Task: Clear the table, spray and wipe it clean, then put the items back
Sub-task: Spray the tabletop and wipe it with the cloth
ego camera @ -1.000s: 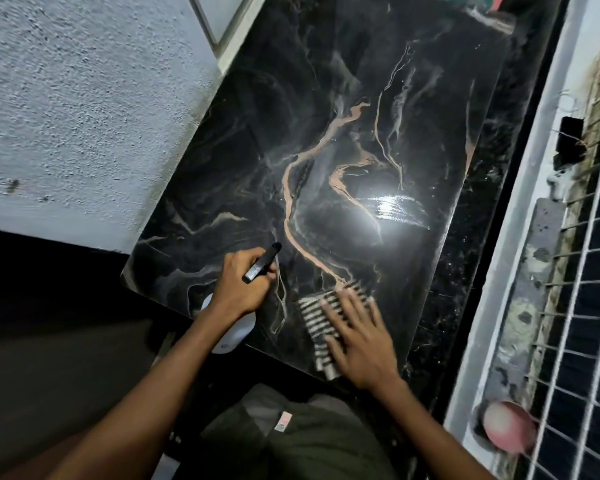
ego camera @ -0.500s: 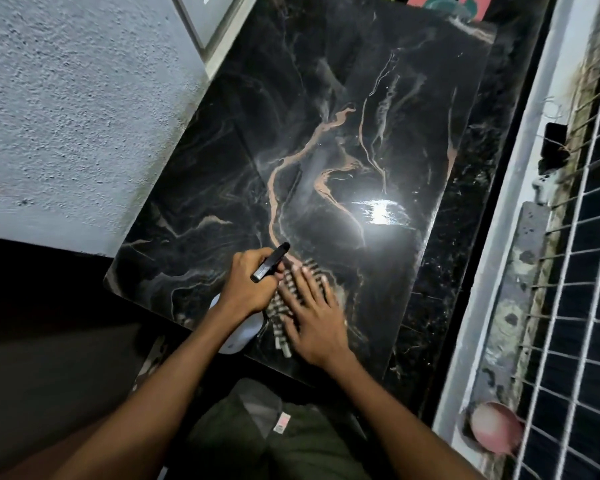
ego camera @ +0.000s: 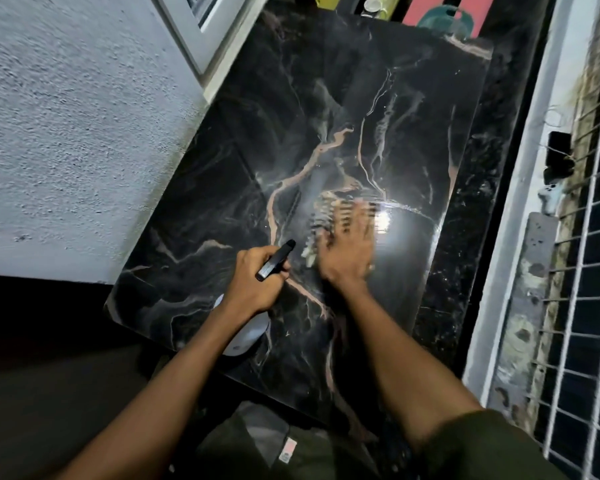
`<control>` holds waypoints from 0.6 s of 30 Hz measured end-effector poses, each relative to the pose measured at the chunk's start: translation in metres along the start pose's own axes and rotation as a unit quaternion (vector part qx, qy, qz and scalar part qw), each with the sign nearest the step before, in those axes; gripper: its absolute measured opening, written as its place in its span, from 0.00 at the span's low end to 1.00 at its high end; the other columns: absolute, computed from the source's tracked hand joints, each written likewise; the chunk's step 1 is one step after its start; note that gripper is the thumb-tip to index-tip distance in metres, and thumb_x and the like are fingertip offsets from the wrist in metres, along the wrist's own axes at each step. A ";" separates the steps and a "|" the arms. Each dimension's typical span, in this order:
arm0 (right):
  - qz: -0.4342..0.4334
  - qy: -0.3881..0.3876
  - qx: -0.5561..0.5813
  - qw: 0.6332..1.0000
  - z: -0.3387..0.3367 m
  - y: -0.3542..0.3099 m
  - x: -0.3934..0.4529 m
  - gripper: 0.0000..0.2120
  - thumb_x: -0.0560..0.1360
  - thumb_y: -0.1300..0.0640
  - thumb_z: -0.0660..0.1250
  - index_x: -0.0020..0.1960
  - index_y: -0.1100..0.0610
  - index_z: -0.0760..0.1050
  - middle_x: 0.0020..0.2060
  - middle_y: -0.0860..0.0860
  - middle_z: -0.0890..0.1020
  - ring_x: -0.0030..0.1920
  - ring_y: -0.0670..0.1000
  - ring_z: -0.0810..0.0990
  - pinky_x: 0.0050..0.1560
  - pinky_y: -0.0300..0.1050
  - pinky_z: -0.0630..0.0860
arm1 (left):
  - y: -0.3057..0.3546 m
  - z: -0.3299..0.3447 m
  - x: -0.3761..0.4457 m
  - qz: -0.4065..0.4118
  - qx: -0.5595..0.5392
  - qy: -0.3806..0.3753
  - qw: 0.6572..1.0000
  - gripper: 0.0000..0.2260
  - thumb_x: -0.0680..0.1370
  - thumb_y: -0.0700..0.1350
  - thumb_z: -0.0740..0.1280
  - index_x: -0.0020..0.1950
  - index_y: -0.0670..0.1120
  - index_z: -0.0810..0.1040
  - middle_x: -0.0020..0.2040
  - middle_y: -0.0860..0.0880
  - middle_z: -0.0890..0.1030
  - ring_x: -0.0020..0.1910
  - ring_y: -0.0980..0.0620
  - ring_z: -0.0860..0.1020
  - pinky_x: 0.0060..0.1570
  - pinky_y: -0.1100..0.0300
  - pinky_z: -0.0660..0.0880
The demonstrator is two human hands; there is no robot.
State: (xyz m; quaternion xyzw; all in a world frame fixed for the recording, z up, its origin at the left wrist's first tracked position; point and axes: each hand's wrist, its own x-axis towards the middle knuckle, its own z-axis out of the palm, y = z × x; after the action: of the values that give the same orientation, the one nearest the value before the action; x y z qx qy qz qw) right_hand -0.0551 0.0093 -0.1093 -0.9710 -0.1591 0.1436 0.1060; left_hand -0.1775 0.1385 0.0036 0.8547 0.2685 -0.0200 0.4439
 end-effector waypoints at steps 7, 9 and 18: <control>-0.243 -0.060 0.030 0.968 0.030 -0.028 -0.106 0.31 0.82 0.43 0.55 0.83 0.46 0.54 0.84 0.52 0.49 0.84 0.53 0.44 0.82 0.61 0.47 | -0.015 -0.017 0.009 -0.015 0.010 0.011 1.000 0.12 0.65 0.33 0.65 0.29 0.51 0.74 0.26 0.53 0.77 0.27 0.52 0.75 0.28 0.55 0.69; -0.222 -0.048 0.012 0.974 0.024 0.002 -0.101 0.32 0.82 0.41 0.54 0.83 0.43 0.50 0.84 0.50 0.48 0.84 0.52 0.43 0.82 0.62 0.46 | -0.021 -0.022 0.011 -0.040 0.017 0.004 0.999 0.07 0.63 0.37 0.64 0.31 0.47 0.79 0.29 0.49 0.81 0.31 0.48 0.80 0.30 0.51 0.74; -0.021 0.014 -0.030 0.999 -0.010 0.057 0.013 0.32 0.82 0.37 0.47 0.84 0.44 0.49 0.84 0.52 0.48 0.83 0.54 0.46 0.82 0.60 0.43 | -0.051 -0.037 0.027 -0.100 0.055 0.015 0.993 0.10 0.66 0.44 0.63 0.32 0.39 0.80 0.29 0.41 0.81 0.30 0.40 0.80 0.30 0.43 0.77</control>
State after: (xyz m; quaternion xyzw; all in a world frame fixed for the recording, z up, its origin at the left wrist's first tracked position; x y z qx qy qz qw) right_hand -0.0241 -0.0409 -0.1176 -0.9722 -0.1820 0.1225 0.0820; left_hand -0.1861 0.2030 -0.0198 0.8470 0.3576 -0.0660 0.3877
